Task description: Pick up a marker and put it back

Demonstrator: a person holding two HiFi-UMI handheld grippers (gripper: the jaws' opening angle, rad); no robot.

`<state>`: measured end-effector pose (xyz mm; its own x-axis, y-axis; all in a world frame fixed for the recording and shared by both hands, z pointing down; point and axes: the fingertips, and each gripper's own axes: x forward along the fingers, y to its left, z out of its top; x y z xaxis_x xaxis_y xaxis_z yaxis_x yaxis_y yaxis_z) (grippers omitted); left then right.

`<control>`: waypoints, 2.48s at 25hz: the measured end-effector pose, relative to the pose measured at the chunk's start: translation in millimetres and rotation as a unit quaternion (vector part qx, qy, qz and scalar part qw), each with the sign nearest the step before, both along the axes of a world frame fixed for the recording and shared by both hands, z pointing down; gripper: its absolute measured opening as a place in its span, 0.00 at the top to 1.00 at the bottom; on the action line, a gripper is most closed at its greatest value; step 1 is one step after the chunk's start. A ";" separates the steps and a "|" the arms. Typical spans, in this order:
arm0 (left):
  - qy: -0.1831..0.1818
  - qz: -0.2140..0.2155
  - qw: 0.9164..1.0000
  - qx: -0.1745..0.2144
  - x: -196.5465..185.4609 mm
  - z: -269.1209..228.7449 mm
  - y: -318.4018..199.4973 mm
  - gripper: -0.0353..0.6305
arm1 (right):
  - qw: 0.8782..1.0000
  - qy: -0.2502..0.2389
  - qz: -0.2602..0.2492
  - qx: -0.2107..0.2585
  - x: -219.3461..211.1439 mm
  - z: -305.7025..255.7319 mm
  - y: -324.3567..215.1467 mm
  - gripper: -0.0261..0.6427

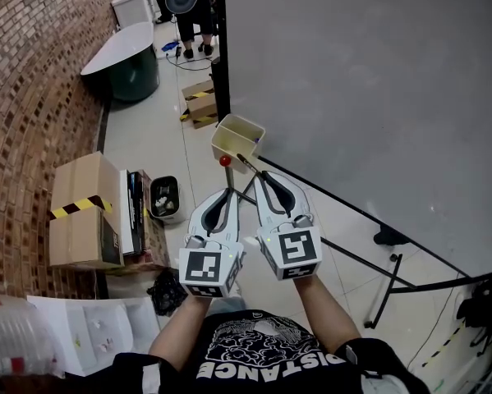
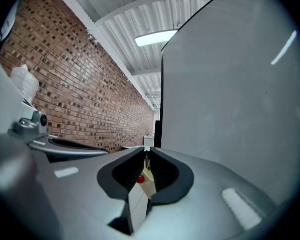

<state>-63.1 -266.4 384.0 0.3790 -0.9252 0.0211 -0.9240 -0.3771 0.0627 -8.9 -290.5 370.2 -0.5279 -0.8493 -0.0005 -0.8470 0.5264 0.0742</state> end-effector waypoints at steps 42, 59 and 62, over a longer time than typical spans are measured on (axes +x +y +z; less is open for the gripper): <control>-0.005 -0.012 1.000 0.028 31.8 -20.5 96.8 0.94 | 0.999 -0.011 -0.007 0.036 31.5 -26.3 113.9 0.91; -0.005 0.003 1.000 0.019 13.5 -12.6 42.6 0.94 | 0.999 0.024 0.011 0.029 12.4 -19.7 47.5 0.91; -0.003 0.009 1.000 0.019 10.8 -13.9 32.2 0.94 | 0.999 0.031 0.015 0.028 8.2 -17.8 33.5 0.91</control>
<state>-52.3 -234.2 370.1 0.3950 -0.9186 -0.0112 -0.9176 -0.3951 0.0435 -0.7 -257.0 352.4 -0.5030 -0.8641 -0.0174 -0.8550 0.4945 0.1560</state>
